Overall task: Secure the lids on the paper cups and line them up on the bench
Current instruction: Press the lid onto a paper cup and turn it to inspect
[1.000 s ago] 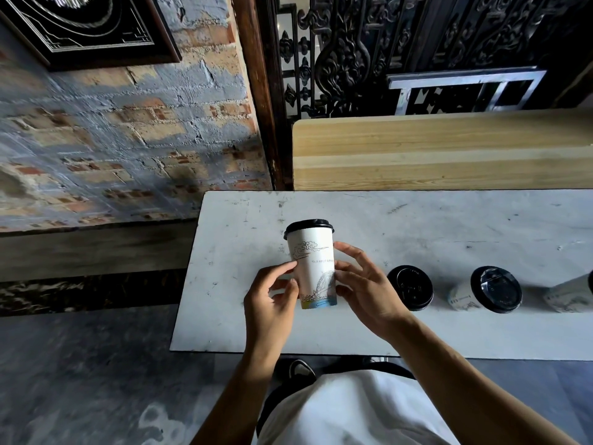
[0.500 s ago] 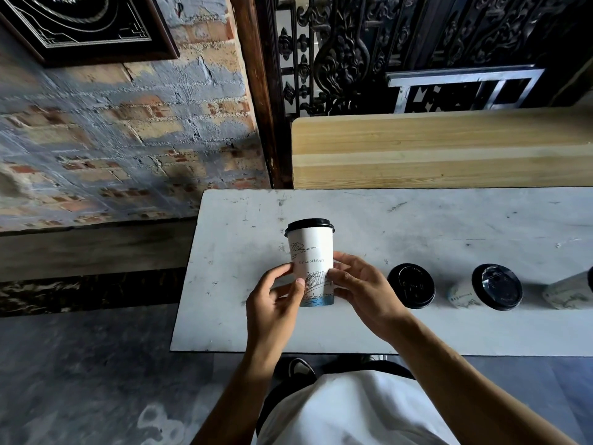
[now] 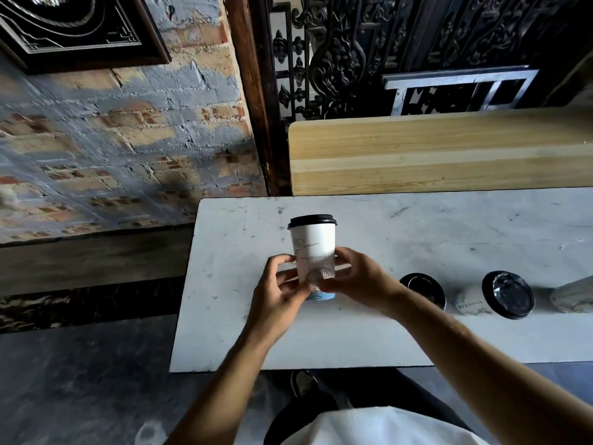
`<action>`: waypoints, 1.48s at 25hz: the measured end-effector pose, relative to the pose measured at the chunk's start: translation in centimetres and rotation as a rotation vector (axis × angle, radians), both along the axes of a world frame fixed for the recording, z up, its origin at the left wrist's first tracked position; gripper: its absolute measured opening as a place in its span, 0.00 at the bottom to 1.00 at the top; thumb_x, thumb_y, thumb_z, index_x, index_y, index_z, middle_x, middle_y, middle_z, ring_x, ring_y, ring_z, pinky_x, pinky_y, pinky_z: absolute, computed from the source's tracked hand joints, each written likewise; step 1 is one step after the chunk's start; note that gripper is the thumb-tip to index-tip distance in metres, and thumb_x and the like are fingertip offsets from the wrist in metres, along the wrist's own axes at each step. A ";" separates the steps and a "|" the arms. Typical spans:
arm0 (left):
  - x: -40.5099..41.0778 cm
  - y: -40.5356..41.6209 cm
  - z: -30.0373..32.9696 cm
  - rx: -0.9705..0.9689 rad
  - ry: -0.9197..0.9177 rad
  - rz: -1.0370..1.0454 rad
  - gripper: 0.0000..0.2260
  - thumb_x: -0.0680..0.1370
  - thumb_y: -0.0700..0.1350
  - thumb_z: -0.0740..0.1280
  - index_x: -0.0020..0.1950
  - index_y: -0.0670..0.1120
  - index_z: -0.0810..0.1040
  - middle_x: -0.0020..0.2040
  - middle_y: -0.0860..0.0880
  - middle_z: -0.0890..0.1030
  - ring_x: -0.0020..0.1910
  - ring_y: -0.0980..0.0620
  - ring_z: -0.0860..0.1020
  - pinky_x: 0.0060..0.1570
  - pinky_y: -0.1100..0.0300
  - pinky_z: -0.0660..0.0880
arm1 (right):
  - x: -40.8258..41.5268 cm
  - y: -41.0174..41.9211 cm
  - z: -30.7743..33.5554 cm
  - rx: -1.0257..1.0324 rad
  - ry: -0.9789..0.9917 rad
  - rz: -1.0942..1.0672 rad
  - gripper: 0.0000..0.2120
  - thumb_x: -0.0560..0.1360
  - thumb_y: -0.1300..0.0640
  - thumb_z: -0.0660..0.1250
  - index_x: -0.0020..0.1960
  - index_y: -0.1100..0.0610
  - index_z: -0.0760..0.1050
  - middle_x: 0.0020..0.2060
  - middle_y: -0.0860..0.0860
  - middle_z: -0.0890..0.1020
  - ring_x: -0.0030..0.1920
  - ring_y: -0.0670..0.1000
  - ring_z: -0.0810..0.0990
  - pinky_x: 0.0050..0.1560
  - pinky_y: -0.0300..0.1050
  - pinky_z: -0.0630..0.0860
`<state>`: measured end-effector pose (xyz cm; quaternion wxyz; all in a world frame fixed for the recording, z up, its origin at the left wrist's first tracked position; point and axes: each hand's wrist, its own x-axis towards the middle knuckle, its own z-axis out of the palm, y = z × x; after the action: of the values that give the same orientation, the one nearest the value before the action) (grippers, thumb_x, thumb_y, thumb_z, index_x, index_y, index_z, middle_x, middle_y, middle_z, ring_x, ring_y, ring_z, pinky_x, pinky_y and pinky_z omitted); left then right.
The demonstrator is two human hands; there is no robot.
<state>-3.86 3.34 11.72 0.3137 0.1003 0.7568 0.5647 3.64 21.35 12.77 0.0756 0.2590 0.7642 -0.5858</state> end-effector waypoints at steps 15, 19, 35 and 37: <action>-23.6 20.0 -7.5 -0.122 0.078 -0.102 0.33 0.69 0.45 0.80 0.68 0.50 0.68 0.62 0.50 0.81 0.56 0.52 0.82 0.62 0.48 0.80 | -23.4 18.9 -7.5 0.264 0.020 0.077 0.29 0.66 0.58 0.81 0.64 0.58 0.75 0.56 0.51 0.84 0.51 0.53 0.86 0.55 0.56 0.83; -29.2 23.4 -13.2 -0.116 0.241 -0.044 0.31 0.71 0.39 0.77 0.71 0.50 0.71 0.65 0.51 0.82 0.63 0.52 0.82 0.65 0.48 0.79 | -29.6 21.6 -12.4 0.491 0.232 0.146 0.34 0.68 0.55 0.80 0.69 0.58 0.69 0.58 0.54 0.86 0.51 0.50 0.87 0.50 0.51 0.85; -34.1 24.9 -20.5 -0.167 0.450 -0.076 0.25 0.74 0.36 0.75 0.68 0.48 0.72 0.60 0.53 0.83 0.62 0.52 0.82 0.65 0.49 0.79 | -33.7 23.4 -20.6 0.510 0.224 0.117 0.27 0.69 0.55 0.79 0.65 0.57 0.76 0.58 0.48 0.86 0.56 0.43 0.84 0.57 0.37 0.80; -33.5 24.7 -20.7 -0.189 0.423 -0.079 0.29 0.74 0.35 0.74 0.72 0.49 0.70 0.59 0.58 0.80 0.63 0.55 0.79 0.67 0.53 0.77 | -33.2 23.1 -20.0 0.485 0.180 0.126 0.38 0.67 0.52 0.78 0.74 0.57 0.69 0.67 0.51 0.81 0.62 0.48 0.82 0.62 0.47 0.80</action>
<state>-37.35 28.00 -8.96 0.1778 0.2162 0.8507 0.4450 -29.51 44.44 -7.21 -0.0205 0.1684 0.9006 -0.4003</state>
